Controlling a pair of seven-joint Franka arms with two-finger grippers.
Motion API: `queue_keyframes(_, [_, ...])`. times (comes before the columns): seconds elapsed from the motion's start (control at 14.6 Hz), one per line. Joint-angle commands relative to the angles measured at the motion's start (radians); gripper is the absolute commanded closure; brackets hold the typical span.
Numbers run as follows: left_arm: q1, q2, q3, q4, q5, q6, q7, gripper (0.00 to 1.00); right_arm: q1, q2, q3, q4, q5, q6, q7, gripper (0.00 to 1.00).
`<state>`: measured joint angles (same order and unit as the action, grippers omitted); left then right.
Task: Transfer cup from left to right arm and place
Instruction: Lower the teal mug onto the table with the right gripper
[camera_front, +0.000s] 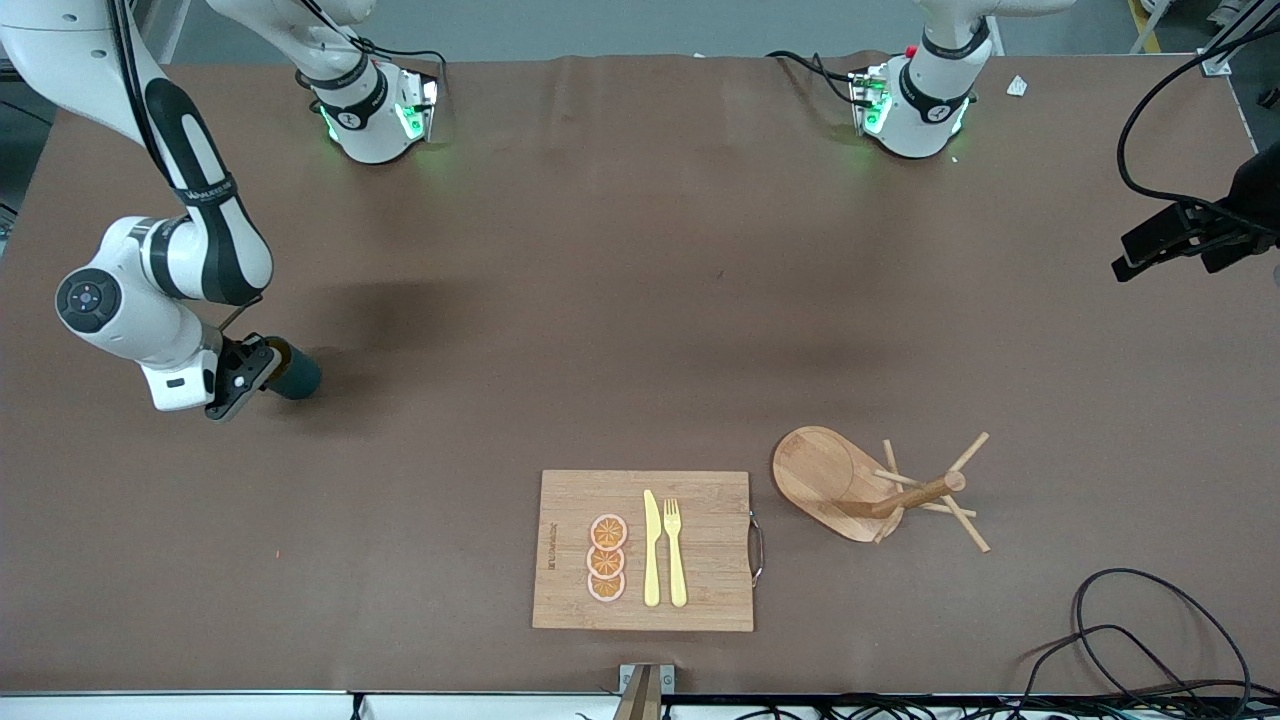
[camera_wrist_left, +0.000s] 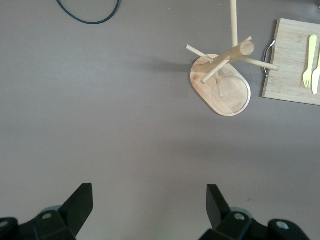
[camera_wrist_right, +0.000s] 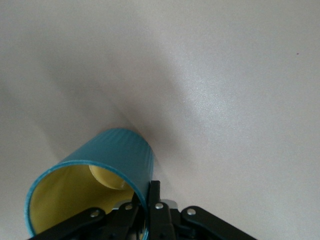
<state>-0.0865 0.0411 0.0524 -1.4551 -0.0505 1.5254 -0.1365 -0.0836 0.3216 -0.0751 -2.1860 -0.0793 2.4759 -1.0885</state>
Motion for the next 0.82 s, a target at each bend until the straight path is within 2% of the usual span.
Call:
queue_keyframes(0.0, [-0.004,-0.006,-0.012,-0.005,0.009,0.022,0.0,0.0,-0.021,-0.012,0.018,-0.018,-0.02,0.012,-0.004,0.01])
queue_keyframes(0.21, [-0.002,-0.006,-0.014,-0.005,0.0,0.029,-0.002,0.0,-0.022,-0.029,0.02,-0.009,-0.02,-0.033,0.01,0.0])
queue_keyframes(0.41, [0.001,-0.006,-0.014,-0.007,-0.003,0.029,0.0,0.0,-0.021,-0.079,0.021,0.093,-0.013,-0.275,0.085,0.0])
queue_keyframes(0.55, [-0.001,-0.004,-0.014,-0.005,0.001,0.038,0.009,0.0,-0.018,-0.14,0.023,0.141,-0.01,-0.415,0.239,0.0])
queue_keyframes(0.75, [0.007,-0.006,-0.014,-0.002,0.0,0.053,0.023,0.0,0.019,-0.257,0.029,0.152,-0.01,-0.537,0.554,0.0])
